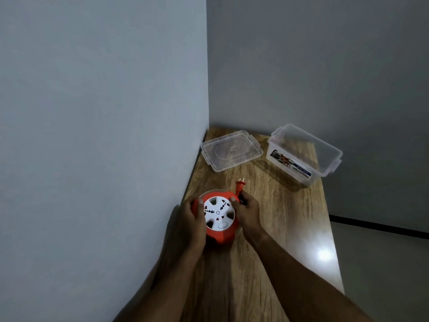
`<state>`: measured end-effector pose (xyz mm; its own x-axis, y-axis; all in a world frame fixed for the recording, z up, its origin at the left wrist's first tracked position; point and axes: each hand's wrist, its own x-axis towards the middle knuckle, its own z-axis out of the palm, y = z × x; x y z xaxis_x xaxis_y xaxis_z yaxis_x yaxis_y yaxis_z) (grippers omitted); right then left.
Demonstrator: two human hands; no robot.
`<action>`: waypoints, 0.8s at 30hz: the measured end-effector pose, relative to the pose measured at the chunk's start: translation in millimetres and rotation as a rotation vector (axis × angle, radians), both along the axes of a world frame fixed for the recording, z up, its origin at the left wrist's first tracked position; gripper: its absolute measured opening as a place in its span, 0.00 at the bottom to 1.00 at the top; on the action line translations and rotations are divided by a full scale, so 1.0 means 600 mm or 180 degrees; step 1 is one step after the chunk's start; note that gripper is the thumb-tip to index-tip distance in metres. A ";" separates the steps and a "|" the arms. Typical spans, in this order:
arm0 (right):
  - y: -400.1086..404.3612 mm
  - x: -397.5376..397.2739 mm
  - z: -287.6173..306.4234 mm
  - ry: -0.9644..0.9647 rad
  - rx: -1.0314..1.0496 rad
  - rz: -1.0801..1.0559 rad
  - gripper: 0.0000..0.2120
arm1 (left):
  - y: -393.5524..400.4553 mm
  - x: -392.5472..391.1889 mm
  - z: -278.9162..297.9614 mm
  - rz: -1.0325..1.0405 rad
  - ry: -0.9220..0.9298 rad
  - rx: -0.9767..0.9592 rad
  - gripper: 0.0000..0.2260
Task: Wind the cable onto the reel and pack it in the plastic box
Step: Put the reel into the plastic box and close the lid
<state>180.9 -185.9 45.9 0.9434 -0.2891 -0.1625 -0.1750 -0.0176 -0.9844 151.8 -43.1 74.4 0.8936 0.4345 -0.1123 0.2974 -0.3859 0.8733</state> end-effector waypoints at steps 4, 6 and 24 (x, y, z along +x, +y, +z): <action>0.032 -0.003 -0.043 0.0166 -0.0273 0.0283 0.04 | 0.017 -0.020 -0.038 0.0514 -0.0143 -0.0098 0.12; 0.044 -0.007 -0.058 0.0201 -0.0337 0.0364 0.04 | 0.020 -0.029 -0.062 0.0651 -0.0144 -0.0169 0.11; 0.064 0.000 -0.080 0.0386 -0.1806 0.0876 0.14 | 0.014 -0.017 -0.102 0.0678 0.0002 0.0835 0.11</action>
